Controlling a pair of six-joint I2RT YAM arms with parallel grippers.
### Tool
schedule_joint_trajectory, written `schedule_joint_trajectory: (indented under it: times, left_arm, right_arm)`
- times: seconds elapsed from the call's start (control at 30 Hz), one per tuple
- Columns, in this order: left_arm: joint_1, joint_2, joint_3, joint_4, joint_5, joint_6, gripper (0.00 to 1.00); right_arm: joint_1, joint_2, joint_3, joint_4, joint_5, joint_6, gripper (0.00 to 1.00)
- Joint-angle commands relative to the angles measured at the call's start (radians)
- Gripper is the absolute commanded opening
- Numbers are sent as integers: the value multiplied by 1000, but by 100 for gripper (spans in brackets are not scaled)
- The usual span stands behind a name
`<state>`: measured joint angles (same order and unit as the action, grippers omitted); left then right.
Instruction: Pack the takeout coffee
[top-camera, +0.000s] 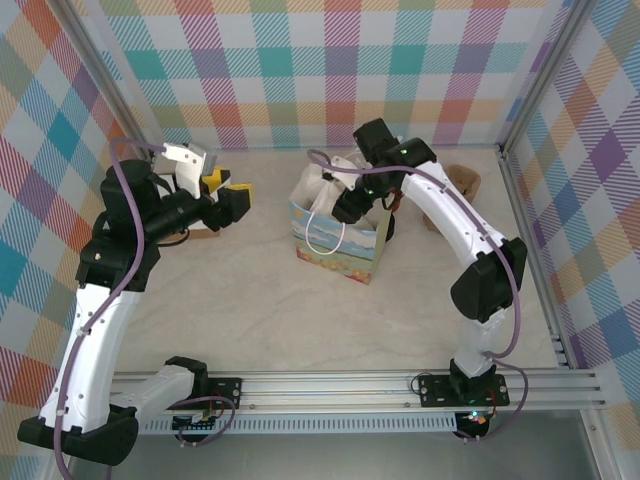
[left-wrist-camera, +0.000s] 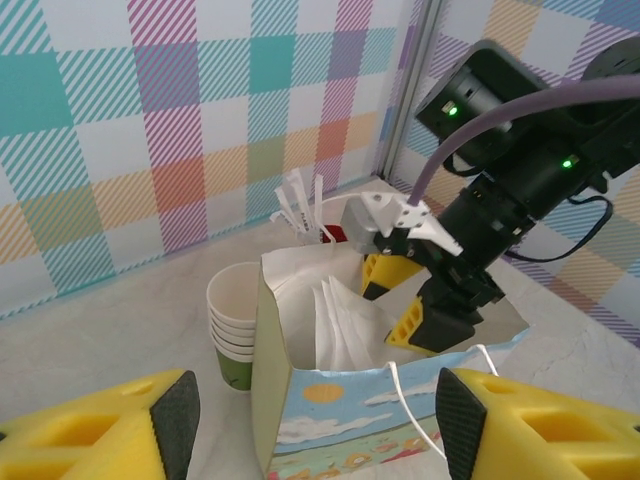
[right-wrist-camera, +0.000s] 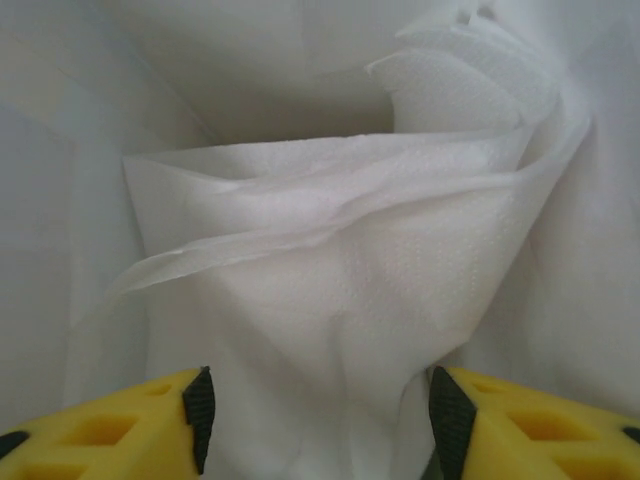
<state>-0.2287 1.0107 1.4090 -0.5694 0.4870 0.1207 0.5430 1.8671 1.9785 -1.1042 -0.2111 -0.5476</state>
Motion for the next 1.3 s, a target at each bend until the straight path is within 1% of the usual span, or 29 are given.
schedule_joint_trajectory:
  times: [0.0, 0.1, 0.2, 0.37, 0.43, 0.5, 0.67, 0.8, 0.87, 0.93, 1.0, 1.1, 1.17, 1.27]
  left_arm:
    - [-15, -4, -20, 45, -14, -13, 69]
    - [-15, -13, -55, 80, -54, -36, 74]
    - [-16, -25, -100, 124, -138, -70, 77]
    - [-15, -45, -182, 171, -377, -137, 84]
    - [-14, -50, -217, 182, -475, -164, 87]
    - [-14, -50, -247, 188, -550, -177, 89]
    - [-9, -39, -314, 203, -713, -213, 93]
    - [-2, -31, -369, 207, -819, -256, 96]
    - [5, -33, -409, 225, -850, -276, 97]
    - [17, -33, -450, 244, -877, -304, 98]
    - [32, -31, -492, 270, -898, -333, 99]
    - [66, -16, -565, 352, -894, -378, 100]
    - [82, 2, -623, 431, -870, -371, 100]
    - [95, 31, -714, 553, -877, -364, 100]
  right_arm:
    - [0, -87, 33, 0, 20, 36, 65]
    - [-4, -140, 18, 18, 33, 77, 72]
    - [-17, -204, -25, 63, 57, 137, 78]
    - [-64, -355, -192, 202, 73, 265, 89]
    - [-87, -425, -284, 275, 100, 313, 95]
    - [-108, -491, -372, 341, 135, 353, 100]
    - [-173, -651, -601, 497, 224, 431, 100]
    - [-223, -758, -783, 602, 342, 521, 100]
    - [-251, -802, -874, 656, 406, 561, 100]
    - [-279, -845, -978, 720, 504, 627, 100]
    - [-312, -875, -1076, 786, 557, 669, 100]
    - [-369, -898, -1221, 892, 592, 704, 100]
    - [-399, -895, -1303, 970, 607, 707, 100]
    - [-437, -866, -1425, 1134, 602, 672, 99]
